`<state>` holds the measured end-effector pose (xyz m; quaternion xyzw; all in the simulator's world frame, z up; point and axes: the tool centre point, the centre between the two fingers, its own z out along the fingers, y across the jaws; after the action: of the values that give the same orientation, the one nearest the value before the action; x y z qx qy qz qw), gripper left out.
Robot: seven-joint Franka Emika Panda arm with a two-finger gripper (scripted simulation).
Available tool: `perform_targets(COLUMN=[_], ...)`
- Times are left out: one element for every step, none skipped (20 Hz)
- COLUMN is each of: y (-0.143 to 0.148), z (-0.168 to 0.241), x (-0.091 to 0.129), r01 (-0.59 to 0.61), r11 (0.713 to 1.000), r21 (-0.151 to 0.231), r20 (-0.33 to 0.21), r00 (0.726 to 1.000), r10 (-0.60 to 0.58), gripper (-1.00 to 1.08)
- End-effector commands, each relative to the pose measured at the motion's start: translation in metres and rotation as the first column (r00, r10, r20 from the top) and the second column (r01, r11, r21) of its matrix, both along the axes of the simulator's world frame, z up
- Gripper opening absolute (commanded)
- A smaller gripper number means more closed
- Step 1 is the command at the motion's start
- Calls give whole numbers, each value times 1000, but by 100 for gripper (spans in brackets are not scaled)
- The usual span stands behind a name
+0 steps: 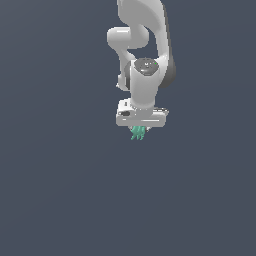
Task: Pick up the object and move it to a goal position.
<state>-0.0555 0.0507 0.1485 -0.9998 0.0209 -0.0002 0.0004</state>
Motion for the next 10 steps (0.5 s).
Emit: perform_targets(y=[-10,-14,-18,-22,-26,-30,-34,-38,-42,-46], z=[28,39,50,61,72,83,94,105,115,126], x=[1,1,1,2,2,3,3,3,4,4], r01=[0,0,0,0,0,0,0,0,0,0], r11=[1000,1000,1000,1000,1000,1000,1000,1000,1000,1000], r21=[1,1,1,1,1,2,2,2,2,2], r20=[0,0,0,0,0,0,0,0,0,0], r00=[1000,1000,1000,1000,1000,1000,1000,1000,1000,1000], r10=[0,0,0,0,0,0,0,0,0,0], gripper=[-100,-100,-100,-100,-100,-100,-100,-100,-100,-100])
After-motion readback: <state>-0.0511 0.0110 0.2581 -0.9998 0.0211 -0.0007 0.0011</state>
